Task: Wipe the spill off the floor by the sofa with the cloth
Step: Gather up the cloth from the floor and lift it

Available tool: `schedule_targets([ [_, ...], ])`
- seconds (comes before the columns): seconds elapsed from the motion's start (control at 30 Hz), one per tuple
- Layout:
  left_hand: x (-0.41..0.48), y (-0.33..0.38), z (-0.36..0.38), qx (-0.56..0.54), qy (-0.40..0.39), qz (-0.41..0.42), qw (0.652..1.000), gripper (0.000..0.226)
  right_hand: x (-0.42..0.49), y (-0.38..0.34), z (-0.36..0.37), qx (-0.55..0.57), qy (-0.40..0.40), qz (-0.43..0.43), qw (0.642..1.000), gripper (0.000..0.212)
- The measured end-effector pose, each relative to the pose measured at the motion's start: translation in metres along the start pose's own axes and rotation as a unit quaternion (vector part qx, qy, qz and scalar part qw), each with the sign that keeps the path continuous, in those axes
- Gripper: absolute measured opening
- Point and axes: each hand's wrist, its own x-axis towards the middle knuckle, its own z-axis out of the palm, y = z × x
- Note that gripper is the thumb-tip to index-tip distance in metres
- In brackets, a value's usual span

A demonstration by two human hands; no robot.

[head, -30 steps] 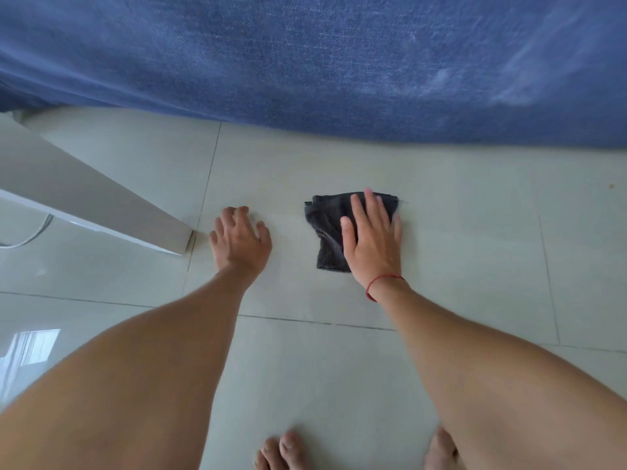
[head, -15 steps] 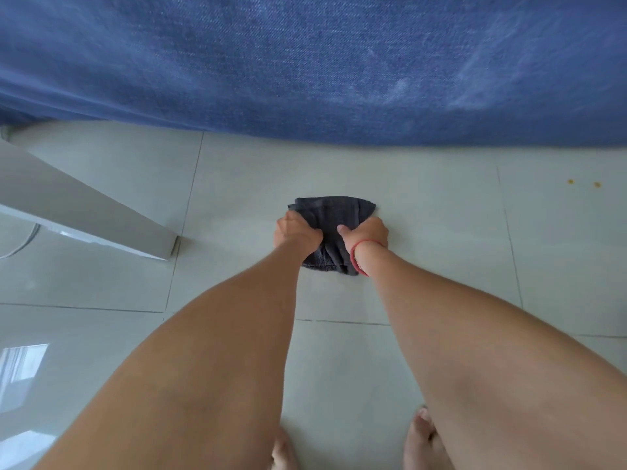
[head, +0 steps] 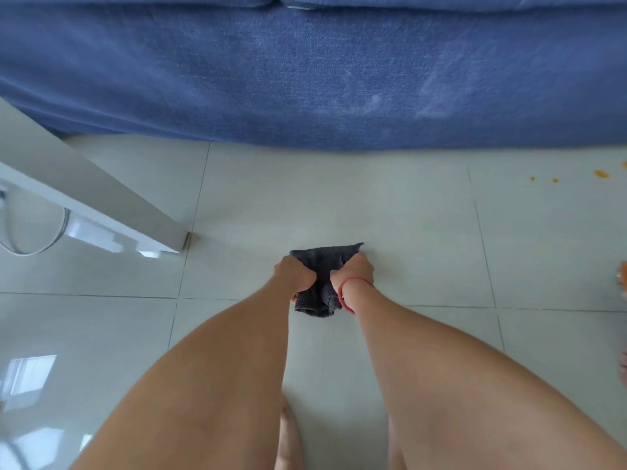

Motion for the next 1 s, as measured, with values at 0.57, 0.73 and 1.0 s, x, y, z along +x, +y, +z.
schedule_targets([
  [0.57, -0.294, 0.016, -0.187, -0.245, 0.278, 0.211, 0.904, 0.043, -0.267, -0.148, -0.141, 0.128, 0.043, -0.363, 0.922, 0.036],
  [0.73, -0.352, -0.060, -0.235, -0.243, 0.361, 0.202, 0.877, 0.046, -0.355, -0.171, -0.108, 0.123, -0.016, -0.439, 0.890, 0.031],
  [1.0, -0.417, -0.236, -0.307, -0.286, 0.497, 0.079, 0.815, 0.050, -0.500, -0.199, 0.007, 0.081, -0.171, -0.496, 0.847, 0.027],
])
